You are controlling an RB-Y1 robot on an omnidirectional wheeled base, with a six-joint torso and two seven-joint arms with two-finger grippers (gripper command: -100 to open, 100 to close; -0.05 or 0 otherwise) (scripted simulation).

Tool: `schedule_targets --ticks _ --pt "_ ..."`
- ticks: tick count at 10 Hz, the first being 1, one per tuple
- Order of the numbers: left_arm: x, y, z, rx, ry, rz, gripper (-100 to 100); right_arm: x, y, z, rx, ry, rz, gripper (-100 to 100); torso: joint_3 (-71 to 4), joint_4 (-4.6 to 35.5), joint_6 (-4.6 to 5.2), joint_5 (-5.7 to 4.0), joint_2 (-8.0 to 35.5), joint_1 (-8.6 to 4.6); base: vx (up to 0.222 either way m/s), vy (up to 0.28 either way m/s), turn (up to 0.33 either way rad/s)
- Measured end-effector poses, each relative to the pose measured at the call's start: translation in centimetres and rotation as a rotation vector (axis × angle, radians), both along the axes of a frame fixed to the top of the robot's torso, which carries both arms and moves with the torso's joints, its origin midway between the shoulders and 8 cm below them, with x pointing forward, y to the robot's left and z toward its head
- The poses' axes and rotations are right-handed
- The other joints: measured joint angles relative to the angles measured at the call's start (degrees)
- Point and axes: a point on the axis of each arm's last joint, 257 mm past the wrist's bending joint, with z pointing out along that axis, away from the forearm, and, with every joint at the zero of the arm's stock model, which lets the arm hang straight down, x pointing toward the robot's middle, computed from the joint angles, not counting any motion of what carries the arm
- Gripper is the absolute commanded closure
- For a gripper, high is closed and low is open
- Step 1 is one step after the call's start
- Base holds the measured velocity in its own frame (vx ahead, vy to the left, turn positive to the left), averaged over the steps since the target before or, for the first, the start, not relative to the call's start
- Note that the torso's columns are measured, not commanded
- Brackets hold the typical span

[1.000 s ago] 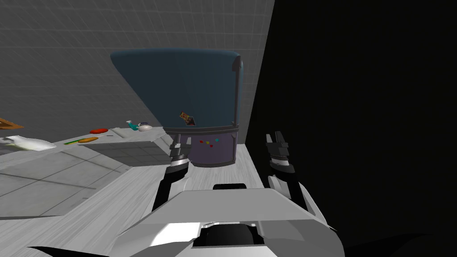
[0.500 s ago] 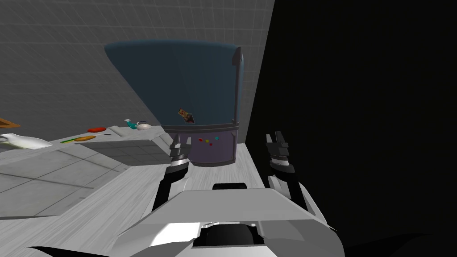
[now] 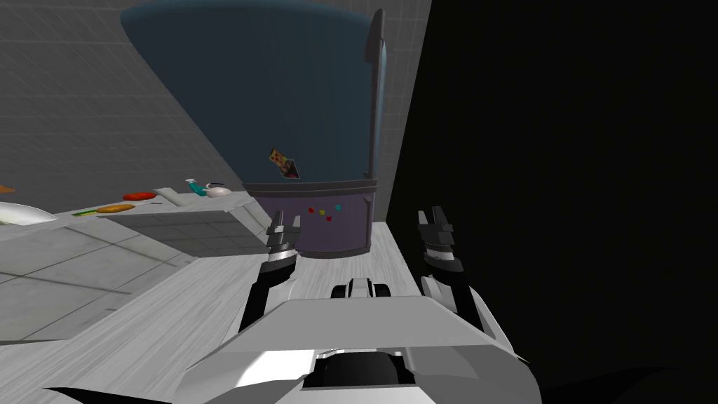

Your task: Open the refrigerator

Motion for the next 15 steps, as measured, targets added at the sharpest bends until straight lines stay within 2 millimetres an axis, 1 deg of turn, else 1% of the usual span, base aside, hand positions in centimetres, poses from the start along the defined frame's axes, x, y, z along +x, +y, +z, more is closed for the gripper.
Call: schedule_targets --ticks 1,2,5,8,11,13,14,15 --pt "0.4 -0.2 -0.2 0.011 0.006 -0.011 -100 0.0 0.0 0.0 0.0 0.0 0.0 0 -3.9 1.9 0.0 0.0 1.9 -0.02 -0.012 -0.03 -0.002" --pt "0.8 -0.3 -0.3 0.025 0.013 -0.025 -100 0.0 0.0 0.0 0.0 0.001 0.0 0 -5.1 2.5 0.0 -0.01 2.5 -0.06 -0.02 -0.038 0.0" --pt "3.1 -0.7 -1.0 0.045 0.042 -0.066 -100 0.0 0.0 0.0 0.0 0.001 0.0 0 -5.4 2.7 0.0 -0.01 2.7 -0.05 -0.025 -0.057 -0.001" --pt "6.0 -0.2 -2.2 0.035 0.084 -0.096 -100 0.0 0.0 0.0 0.0 0.001 0.0 0 -5.4 2.7 0.0 -0.01 2.7 -0.04 -0.03 -0.071 0.0" --pt "8.1 0.0 -2.3 0.022 0.095 -0.113 -100 0.0 0.0 0.0 0.0 0.001 0.0 0 -5.4 2.7 -0.01 0.02 2.6 0.08 -0.018 -0.045 -0.001" --pt "10.0 0.4 -2.8 0.001 0.118 -0.124 -100 0.0 0.0 0.0 0.0 0.001 0.0 0 -5.4 2.7 0.0 -0.03 2.7 -0.1 -0.033 -0.068 -0.001" --pt "10.7 0.5 -2.6 -0.006 0.12 -0.13 -100 0.0 0.0 0.0 0.0 0.001 0.0 0 -5.4 2.7 0.0 -0.02 2.7 -0.03 -0.02 -0.062 -0.002" --pt "11.6 0.6 -3.0 -0.018 0.131 -0.134 -100 0.0 0.0 0.0 0.0 0.001 0.0 0 -5.4 2.7 0.0 0.0 2.6 -0.01 -0.016 -0.047 0.001"
